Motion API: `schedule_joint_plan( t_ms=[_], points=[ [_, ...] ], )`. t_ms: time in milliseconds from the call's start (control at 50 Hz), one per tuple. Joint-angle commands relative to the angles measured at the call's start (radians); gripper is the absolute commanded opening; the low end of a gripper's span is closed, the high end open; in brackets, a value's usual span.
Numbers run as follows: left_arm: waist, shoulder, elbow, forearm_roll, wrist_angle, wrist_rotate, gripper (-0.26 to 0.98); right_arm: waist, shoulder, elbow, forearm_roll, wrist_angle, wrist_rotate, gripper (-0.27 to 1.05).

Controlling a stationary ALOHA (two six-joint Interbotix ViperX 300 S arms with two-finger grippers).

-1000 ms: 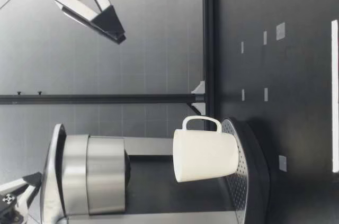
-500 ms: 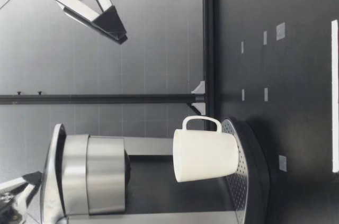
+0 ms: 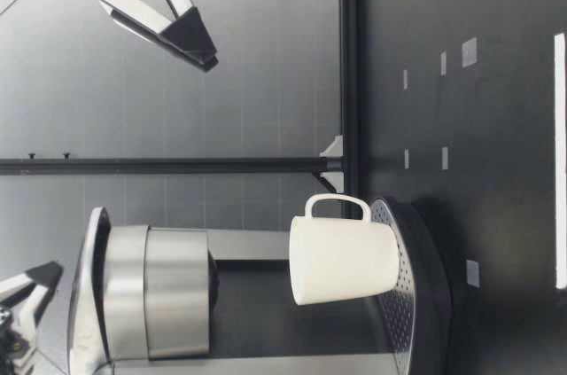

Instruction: Place the coffee capsule inside the capsule container, then place the cup onto the center of the cup tray.

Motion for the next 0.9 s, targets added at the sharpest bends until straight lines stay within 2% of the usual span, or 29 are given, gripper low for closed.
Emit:
schedule_joint_plan(
  t_ms=[0,880],
  points=[
    [-0.014,-0.002,-0.041,0.003,0.028,0.018,0.11,0.003,-0.006,-0.012,0.002,-0.009,-0.003,0.53],
    [-0.014,0.031,-0.074,0.009,0.127,0.035,0.11,0.003,-0.002,-0.011,0.003,-0.011,-0.006,0.53]
  ],
)
